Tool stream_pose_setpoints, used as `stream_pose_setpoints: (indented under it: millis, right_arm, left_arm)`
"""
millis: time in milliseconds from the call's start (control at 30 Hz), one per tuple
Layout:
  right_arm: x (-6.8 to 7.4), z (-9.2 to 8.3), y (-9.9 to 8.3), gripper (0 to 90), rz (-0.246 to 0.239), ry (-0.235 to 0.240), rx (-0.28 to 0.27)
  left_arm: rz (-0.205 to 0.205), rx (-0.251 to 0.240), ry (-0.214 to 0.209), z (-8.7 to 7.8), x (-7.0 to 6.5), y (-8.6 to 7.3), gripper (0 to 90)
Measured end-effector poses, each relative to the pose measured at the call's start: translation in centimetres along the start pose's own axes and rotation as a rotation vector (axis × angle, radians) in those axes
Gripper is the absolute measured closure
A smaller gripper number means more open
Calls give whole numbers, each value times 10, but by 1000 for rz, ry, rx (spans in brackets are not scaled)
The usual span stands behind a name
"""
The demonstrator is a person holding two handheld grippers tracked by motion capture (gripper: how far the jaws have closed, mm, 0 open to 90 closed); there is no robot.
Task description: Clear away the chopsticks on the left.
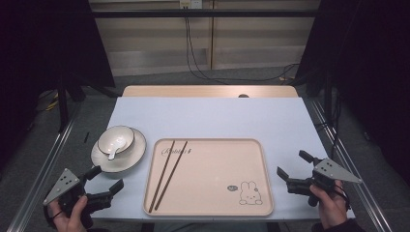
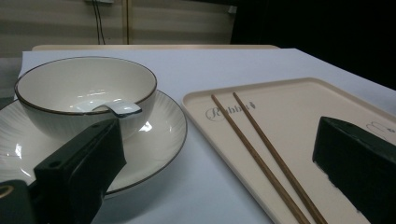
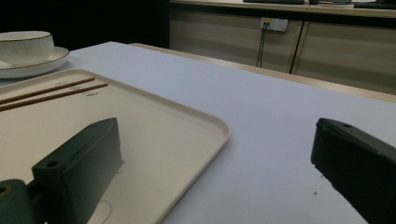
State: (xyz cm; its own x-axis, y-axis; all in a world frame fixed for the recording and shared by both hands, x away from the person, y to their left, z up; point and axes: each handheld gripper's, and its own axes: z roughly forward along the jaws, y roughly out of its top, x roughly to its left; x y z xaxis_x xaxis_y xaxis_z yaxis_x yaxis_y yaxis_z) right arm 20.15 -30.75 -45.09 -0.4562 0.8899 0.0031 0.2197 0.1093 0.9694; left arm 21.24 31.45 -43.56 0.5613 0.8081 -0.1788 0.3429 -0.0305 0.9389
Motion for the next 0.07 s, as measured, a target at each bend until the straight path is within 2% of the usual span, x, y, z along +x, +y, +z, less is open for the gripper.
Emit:
stream_pose_setpoints:
  millis: [67]
  right_arm:
    - [0, 0, 0, 15, 5, 2, -2]
  left_arm:
    - [-3, -3, 2, -2, 3, 0, 22]
